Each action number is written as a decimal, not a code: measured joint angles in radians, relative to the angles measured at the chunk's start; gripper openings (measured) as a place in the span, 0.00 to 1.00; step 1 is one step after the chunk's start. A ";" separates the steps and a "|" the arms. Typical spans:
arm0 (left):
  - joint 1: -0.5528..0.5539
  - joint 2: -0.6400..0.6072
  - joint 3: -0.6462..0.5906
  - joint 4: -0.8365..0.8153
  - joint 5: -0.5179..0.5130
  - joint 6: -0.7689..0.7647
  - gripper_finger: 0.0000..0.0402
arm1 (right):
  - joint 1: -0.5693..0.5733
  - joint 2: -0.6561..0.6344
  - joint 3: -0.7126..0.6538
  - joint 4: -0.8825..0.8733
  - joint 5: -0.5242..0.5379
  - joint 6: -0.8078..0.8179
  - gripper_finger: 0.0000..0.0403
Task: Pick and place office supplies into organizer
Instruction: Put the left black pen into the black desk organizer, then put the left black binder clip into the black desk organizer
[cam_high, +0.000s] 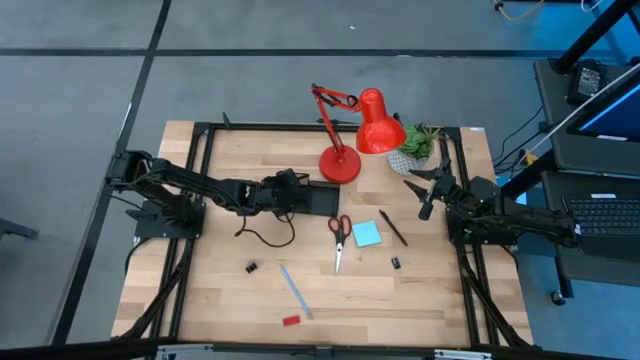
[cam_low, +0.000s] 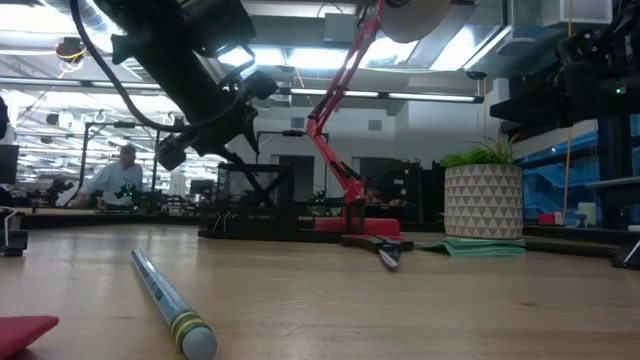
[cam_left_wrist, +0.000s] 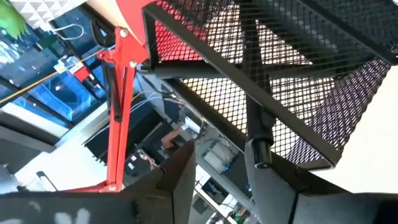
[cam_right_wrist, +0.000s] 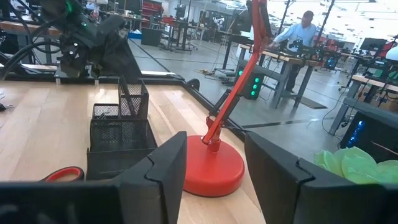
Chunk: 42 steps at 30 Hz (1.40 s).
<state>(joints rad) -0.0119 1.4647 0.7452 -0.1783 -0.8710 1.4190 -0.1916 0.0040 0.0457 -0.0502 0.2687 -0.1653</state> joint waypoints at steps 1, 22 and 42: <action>-0.001 0.000 0.000 0.000 -0.002 -0.007 0.33 | 0.000 0.000 0.000 0.000 0.000 0.000 0.41; -0.001 -0.219 0.000 -0.103 0.101 -0.454 0.32 | 0.000 0.000 0.000 -0.001 0.000 0.000 0.41; -0.108 -0.412 -0.002 -0.534 0.753 -2.063 0.32 | 0.000 0.000 0.000 -0.001 0.000 0.003 0.41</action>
<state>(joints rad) -0.1195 1.0531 0.7436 -0.7126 -0.1176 -0.6437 -0.1915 0.0042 0.0456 -0.0509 0.2684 -0.1619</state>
